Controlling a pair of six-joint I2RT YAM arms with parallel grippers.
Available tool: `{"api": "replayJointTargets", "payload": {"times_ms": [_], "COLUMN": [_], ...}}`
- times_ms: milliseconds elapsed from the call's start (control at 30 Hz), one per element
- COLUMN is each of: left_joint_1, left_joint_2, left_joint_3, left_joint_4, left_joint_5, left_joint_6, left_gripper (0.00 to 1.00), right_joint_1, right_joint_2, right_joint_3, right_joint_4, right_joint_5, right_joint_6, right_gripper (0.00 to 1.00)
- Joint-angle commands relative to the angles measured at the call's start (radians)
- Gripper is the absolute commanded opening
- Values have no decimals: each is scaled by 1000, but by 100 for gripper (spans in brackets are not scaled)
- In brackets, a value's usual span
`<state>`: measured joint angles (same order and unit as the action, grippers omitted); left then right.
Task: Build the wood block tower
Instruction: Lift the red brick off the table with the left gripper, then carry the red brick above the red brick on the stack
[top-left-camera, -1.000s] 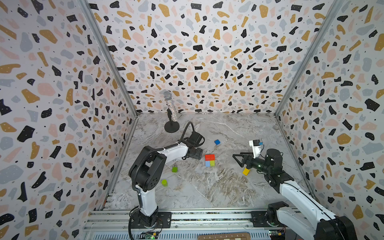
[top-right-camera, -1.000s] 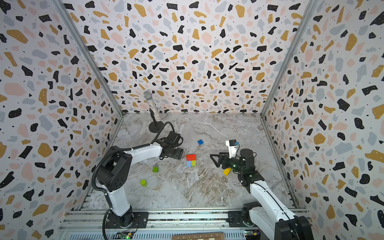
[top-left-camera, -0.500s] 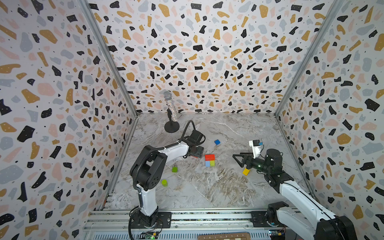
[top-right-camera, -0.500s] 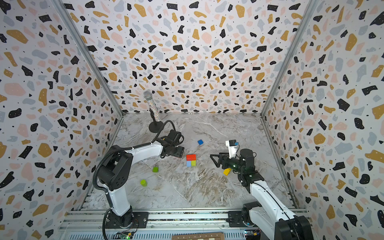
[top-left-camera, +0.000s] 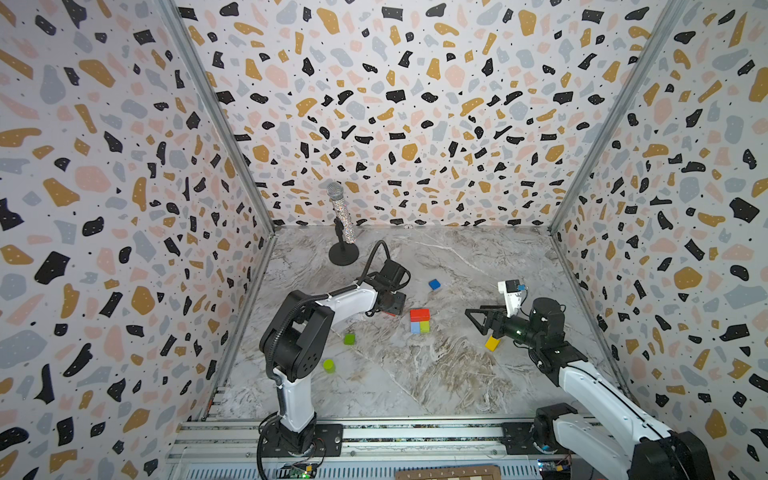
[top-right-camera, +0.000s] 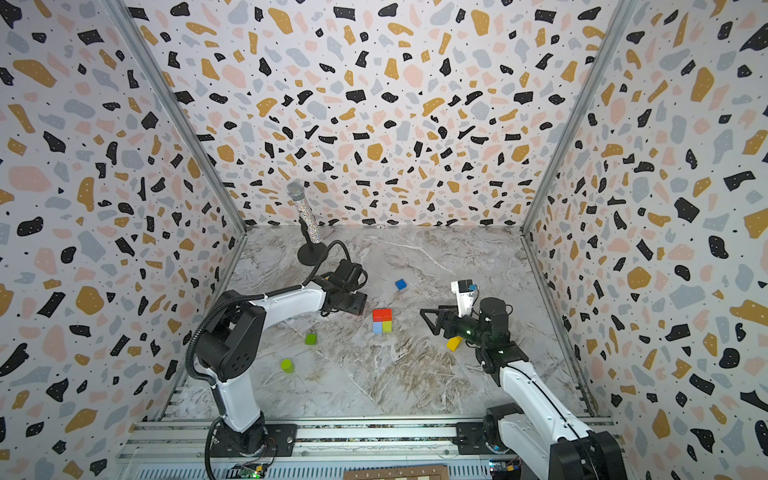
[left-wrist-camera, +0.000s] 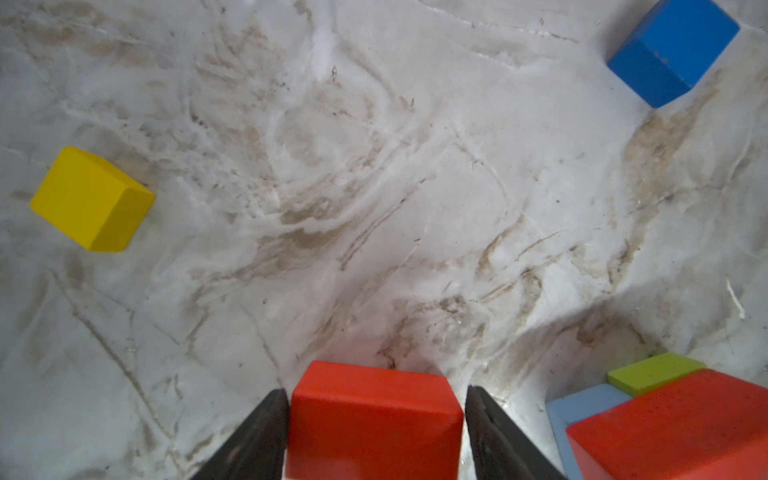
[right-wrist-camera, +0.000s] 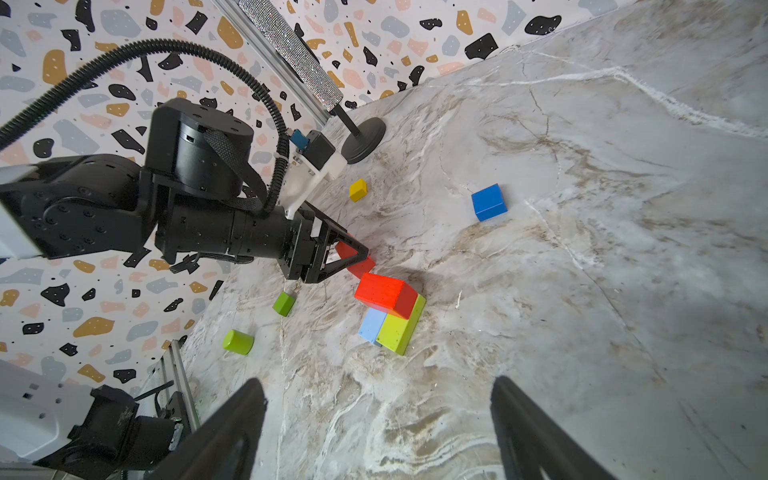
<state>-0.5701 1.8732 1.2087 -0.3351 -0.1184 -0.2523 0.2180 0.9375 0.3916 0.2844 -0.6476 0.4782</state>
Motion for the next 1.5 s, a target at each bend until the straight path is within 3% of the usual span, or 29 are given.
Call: {"api": "replayJointTargets", "payload": {"times_ms": [0, 300, 567, 1067, 1467], "left_joint_1": [7, 7, 6, 0, -123], "left_joint_2": [15, 15, -5, -194, -326], "left_joint_3": [-14, -22, -19, -95, -154], "left_joint_4": [9, 1, -15, -76, -138], "left_joint_5": [-13, -31, -34, 34, -55], "left_joint_6": [-13, -16, -34, -273, -363], "left_gripper": [67, 70, 49, 41, 41], "right_joint_1": [-2, -1, 0, 0, -3], "right_joint_2": [-4, -6, -7, 18, 13], "right_joint_3": [-3, -5, -7, 32, -26], "right_joint_4": [6, 6, 4, -61, -15], "right_joint_5": [-6, -3, -1, 63, 185], "right_joint_6": [-1, 0, -1, 6, 49], "right_gripper": [86, 86, 86, 87, 89]}}
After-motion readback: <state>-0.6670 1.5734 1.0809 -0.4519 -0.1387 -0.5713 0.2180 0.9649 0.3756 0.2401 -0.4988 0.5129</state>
